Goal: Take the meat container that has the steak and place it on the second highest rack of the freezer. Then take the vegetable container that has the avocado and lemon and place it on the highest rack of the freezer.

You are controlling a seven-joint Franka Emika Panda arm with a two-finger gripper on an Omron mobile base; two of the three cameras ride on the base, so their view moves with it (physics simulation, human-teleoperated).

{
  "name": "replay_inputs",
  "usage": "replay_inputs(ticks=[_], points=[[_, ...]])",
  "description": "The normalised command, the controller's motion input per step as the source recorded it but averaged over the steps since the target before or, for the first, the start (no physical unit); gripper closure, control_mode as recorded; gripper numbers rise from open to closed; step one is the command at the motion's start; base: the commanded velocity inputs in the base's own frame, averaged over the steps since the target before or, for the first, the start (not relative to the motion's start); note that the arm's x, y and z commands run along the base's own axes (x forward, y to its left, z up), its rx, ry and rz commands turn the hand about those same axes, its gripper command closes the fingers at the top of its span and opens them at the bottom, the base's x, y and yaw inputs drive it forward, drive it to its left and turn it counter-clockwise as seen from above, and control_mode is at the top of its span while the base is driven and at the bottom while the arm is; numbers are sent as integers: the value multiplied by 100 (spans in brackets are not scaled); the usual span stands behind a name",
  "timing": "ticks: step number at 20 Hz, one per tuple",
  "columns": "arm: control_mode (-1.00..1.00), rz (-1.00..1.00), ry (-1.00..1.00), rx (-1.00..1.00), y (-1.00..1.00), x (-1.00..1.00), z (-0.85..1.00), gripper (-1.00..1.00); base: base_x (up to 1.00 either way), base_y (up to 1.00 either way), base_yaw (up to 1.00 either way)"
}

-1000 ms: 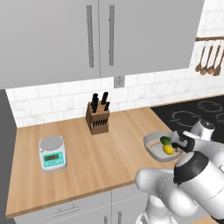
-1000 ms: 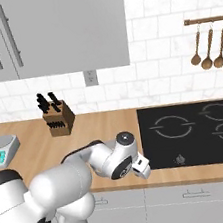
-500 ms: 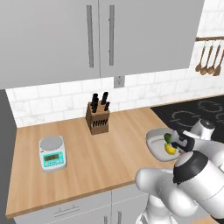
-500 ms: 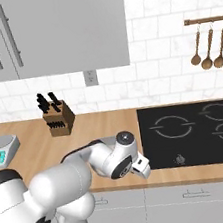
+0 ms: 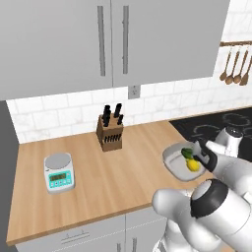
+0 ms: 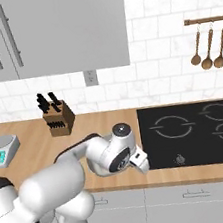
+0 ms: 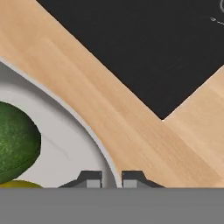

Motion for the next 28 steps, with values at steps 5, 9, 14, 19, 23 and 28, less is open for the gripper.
replay_inputs(ticks=[5, 9, 14, 19, 23, 28], points=[[-100, -29, 5, -2, 8, -16, 69, 100, 0, 0, 0], [-100, -29, 2, 0, 20, -28, 66, 100, 0, 0, 0], [-100, -24, -7, 4, 41, -41, 72, 100, 0, 0, 0], [-100, -19, -13, 9, 54, -58, 52, 100, 0, 0, 0], [-100, -6, -7, 19, 31, -35, 53, 100, 0, 0, 0], [-100, -1, -2, 15, 33, 0, 66, 100, 0, 0, 0]])
